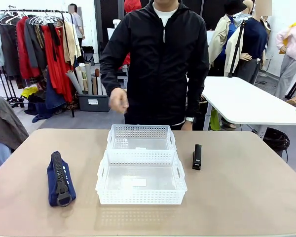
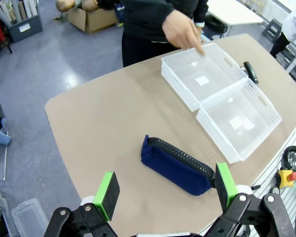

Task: Distribute items into two baskets.
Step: Pick up the Pencil pouch that the person points to.

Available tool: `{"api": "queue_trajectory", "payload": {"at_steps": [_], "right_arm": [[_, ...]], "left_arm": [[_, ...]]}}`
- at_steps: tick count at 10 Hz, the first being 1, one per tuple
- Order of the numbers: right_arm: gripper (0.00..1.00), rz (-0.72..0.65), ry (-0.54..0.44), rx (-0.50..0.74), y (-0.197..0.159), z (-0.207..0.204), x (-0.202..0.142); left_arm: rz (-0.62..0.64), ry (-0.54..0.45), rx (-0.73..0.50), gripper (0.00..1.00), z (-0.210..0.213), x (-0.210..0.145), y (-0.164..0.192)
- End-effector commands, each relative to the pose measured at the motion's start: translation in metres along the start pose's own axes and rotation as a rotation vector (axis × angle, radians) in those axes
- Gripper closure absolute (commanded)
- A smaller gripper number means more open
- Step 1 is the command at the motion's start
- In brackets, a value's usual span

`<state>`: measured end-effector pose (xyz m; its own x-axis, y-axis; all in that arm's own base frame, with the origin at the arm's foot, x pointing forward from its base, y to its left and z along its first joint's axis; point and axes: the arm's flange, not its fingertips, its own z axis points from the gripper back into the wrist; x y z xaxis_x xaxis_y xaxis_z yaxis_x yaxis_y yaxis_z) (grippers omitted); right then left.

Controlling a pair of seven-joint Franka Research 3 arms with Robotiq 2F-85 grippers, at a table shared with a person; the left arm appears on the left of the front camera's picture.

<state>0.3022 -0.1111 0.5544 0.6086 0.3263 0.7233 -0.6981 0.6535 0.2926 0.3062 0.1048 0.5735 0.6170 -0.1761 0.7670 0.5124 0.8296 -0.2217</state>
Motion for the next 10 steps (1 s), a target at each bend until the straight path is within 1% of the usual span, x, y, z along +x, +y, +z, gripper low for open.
{"api": "queue_trajectory", "payload": {"at_steps": [1, 10], "right_arm": [[0.0, 0.01, -0.007, 0.007, -0.0005, 0.001, 0.0011], [0.0, 0.01, -0.007, 0.007, -0.0005, 0.001, 0.0011]], "left_arm": [[-0.001, -0.003, 0.005, 0.0, 0.0007, -0.0001, 0.001], [-0.001, -0.003, 0.005, 0.0, 0.0007, -0.0001, 0.001]]}}
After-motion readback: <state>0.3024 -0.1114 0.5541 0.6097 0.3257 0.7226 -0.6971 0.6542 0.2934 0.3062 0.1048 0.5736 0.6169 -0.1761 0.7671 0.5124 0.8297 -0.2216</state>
